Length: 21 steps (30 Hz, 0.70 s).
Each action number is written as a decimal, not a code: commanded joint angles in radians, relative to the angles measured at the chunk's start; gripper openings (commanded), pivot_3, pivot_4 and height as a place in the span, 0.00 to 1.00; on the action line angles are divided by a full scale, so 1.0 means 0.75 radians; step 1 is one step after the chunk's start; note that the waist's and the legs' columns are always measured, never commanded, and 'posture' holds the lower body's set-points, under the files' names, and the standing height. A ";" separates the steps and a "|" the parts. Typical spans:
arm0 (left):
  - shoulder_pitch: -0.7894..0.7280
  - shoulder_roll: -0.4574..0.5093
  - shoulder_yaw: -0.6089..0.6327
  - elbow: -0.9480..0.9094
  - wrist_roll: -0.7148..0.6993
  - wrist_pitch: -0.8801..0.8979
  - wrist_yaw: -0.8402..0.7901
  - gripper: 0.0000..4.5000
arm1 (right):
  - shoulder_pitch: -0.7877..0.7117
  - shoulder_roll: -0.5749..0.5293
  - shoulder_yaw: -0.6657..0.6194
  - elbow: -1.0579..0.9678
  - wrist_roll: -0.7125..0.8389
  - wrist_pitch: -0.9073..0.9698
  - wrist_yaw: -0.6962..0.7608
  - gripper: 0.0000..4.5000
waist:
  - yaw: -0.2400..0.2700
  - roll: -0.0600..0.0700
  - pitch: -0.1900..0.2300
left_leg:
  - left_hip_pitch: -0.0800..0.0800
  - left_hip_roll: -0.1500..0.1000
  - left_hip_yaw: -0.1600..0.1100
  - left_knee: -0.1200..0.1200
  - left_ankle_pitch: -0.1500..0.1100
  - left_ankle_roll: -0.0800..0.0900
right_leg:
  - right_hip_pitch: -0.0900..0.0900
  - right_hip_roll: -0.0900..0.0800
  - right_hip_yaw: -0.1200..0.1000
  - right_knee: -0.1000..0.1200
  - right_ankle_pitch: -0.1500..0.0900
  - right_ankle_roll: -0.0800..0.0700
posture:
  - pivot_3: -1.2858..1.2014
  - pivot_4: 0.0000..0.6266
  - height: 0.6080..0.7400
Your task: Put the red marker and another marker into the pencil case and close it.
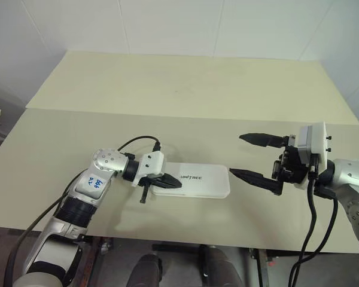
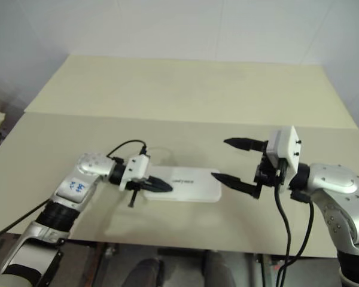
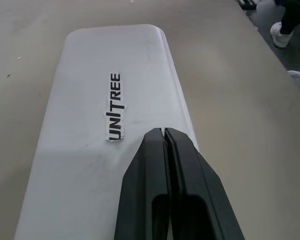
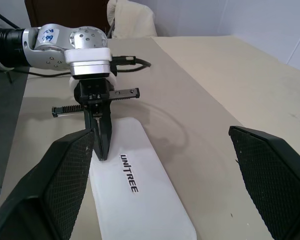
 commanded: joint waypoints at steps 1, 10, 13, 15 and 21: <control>0.014 -0.007 0.182 -0.094 -0.168 0.089 0.075 0.00 | -0.025 0.005 -0.005 0.035 -0.014 -0.044 0.027 1.00 | -0.002 0.000 0.000 | 0.000 0.000 0.000 0.000 0.000 0.000 | 0.000 0.000 0.000 0.000 0.000 0.000 | 0.52 0.24 1.00; 0.124 0.128 0.487 -0.121 -0.332 0.024 0.051 0.21 | -0.005 -0.033 -0.046 0.244 -0.129 -0.202 0.153 1.00 | -0.001 0.000 0.000 | -0.001 0.000 0.000 -0.001 0.000 0.000 | -0.003 0.000 0.000 0.000 0.000 0.000 | 0.52 0.24 1.00; 0.142 0.210 0.614 -0.071 -0.383 -0.033 0.006 0.44 | 0.035 -0.041 -0.090 0.297 -0.164 -0.248 0.155 1.00 | 0.000 -0.001 0.000 | -0.002 0.001 0.000 -0.002 0.000 0.000 | -0.003 0.000 -0.001 -0.001 0.000 -0.001 | 0.52 0.24 1.00; 0.153 0.234 0.647 -0.082 -0.418 -0.018 -0.009 0.59 | 0.062 -0.062 -0.118 0.318 -0.184 -0.285 0.183 1.00 | 0.002 0.000 0.000 | -0.002 0.001 0.000 -0.002 0.000 0.000 | -0.003 0.000 -0.001 -0.001 -0.001 -0.001 | 0.52 0.24 1.00; 0.138 0.265 0.673 -0.054 -0.428 -0.013 -0.011 0.99 | 0.109 -0.111 -0.179 0.344 -0.191 -0.334 0.235 1.00 | 0.000 0.000 0.000 | -0.002 0.000 0.001 -0.001 0.000 0.000 | -0.002 -0.001 -0.001 -0.001 0.000 0.000 | 0.52 0.24 1.00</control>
